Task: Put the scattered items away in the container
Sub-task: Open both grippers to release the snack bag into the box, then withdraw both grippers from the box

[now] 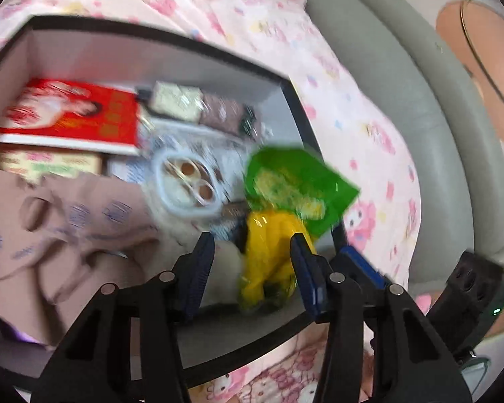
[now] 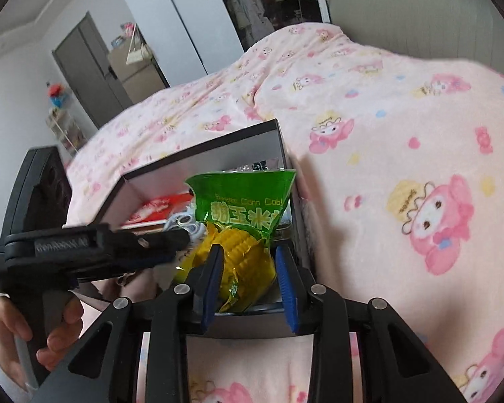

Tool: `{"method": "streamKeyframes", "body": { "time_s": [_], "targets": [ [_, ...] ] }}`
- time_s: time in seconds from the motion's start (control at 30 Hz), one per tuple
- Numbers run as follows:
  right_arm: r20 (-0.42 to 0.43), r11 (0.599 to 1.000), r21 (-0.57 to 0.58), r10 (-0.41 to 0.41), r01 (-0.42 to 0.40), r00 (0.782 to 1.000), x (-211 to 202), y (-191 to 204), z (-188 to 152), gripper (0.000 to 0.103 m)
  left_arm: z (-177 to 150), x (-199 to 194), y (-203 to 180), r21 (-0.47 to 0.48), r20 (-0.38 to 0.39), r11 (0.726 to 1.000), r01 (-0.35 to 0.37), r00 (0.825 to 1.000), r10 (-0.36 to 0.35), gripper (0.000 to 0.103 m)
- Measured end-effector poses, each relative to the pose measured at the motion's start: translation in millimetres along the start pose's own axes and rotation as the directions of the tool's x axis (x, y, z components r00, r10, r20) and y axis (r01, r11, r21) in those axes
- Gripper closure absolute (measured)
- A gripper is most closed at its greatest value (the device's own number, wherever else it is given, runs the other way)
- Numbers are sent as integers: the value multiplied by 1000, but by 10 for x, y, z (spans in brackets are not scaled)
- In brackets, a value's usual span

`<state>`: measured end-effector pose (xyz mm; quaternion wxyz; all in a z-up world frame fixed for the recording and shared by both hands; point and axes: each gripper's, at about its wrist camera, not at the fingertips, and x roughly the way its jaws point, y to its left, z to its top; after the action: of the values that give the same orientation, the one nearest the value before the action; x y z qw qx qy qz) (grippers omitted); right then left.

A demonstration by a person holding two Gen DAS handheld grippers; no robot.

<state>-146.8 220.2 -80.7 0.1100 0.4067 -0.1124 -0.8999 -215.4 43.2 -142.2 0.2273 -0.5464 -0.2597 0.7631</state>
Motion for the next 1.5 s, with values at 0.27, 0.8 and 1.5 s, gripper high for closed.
{"method": "streamKeyframes", "body": {
  "time_s": [0.27, 0.8, 1.5],
  "targets": [
    [-4, 998, -38, -55, 55, 998, -51, 7, -71, 75, -48, -162, -84, 39, 13, 999, 21, 1000, -21, 53],
    [212, 983, -91, -136, 158, 968, -1082, 779, 543, 22, -201, -2202, -728, 79, 572, 859, -505, 729, 376, 1],
    [221, 973, -45, -211, 226, 952, -2183, 1177, -785, 22, -2250, -3006, -642, -7, 626, 820, -573, 637, 450, 1]
  ]
}}
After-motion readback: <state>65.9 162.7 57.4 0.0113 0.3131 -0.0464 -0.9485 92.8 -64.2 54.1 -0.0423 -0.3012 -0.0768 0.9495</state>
